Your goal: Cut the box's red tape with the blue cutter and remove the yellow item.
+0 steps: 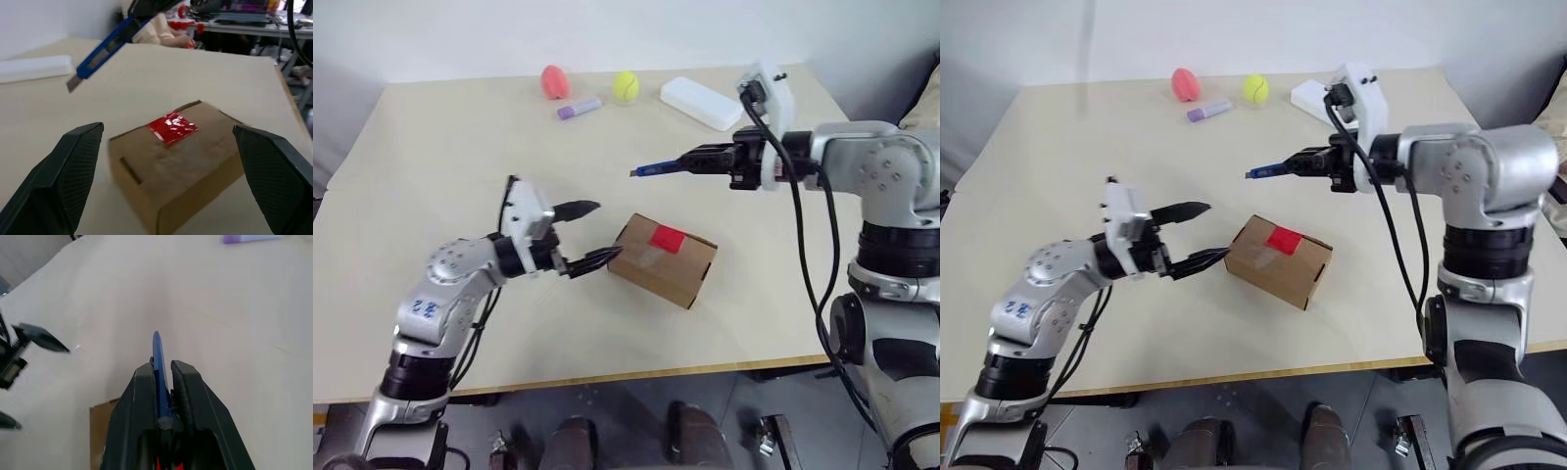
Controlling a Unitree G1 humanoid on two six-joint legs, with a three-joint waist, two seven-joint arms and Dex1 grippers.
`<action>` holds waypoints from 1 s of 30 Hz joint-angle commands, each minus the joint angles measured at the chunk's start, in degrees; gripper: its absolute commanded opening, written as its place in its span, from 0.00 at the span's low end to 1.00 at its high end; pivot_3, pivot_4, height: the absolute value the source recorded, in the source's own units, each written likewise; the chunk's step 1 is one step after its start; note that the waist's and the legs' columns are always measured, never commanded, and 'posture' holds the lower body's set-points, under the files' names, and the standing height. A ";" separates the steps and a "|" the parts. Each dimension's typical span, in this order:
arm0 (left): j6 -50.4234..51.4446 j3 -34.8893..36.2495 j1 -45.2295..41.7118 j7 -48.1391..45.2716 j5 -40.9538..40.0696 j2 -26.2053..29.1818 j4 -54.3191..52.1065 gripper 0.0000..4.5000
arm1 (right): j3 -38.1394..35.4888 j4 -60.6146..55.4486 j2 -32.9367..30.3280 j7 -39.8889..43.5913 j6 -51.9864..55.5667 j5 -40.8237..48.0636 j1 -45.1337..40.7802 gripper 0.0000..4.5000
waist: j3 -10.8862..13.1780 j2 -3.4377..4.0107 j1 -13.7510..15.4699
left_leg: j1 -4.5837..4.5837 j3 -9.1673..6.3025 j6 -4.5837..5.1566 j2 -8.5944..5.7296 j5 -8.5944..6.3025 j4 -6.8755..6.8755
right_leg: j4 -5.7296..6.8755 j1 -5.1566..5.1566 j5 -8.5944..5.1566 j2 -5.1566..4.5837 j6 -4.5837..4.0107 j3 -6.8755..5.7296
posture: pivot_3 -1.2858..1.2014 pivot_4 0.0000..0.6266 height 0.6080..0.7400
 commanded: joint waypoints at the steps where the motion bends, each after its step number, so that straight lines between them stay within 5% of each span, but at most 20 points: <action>1: 0.60 -2.04 -2.35 -0.06 1.75 -0.81 -2.14 0.79 | -2.86 -5.96 -1.68 -1.76 2.72 2.07 0.91 0.04 | 0.00 0.00 -0.15 | 0.00 0.00 0.00 0.00 0.00 0.00 | -0.01 0.00 0.00 0.00 0.00 0.00 | 0.52 0.24 1.00; 12: 23.99 -10.17 -13.20 1.09 4.62 1.02 0.91 0.01 | -2.21 -15.91 -3.21 -5.31 5.80 4.81 6.65 0.04 | 0.00 0.00 -0.13 | 0.04 0.05 0.01 -0.01 0.00 -0.02 | -0.02 -0.01 0.00 0.00 0.00 0.08 | 0.52 0.24 1.00; 30: 31.83 -15.35 -16.37 2.56 9.53 -0.74 2.95 0.00 | 5.54 -14.93 -3.94 -5.76 -0.86 4.37 10.66 0.04 | 0.00 0.00 1.15 | 0.04 0.08 0.01 -0.03 -0.01 0.06 | -0.02 0.00 0.00 0.00 0.00 0.13 | 0.52 0.24 1.00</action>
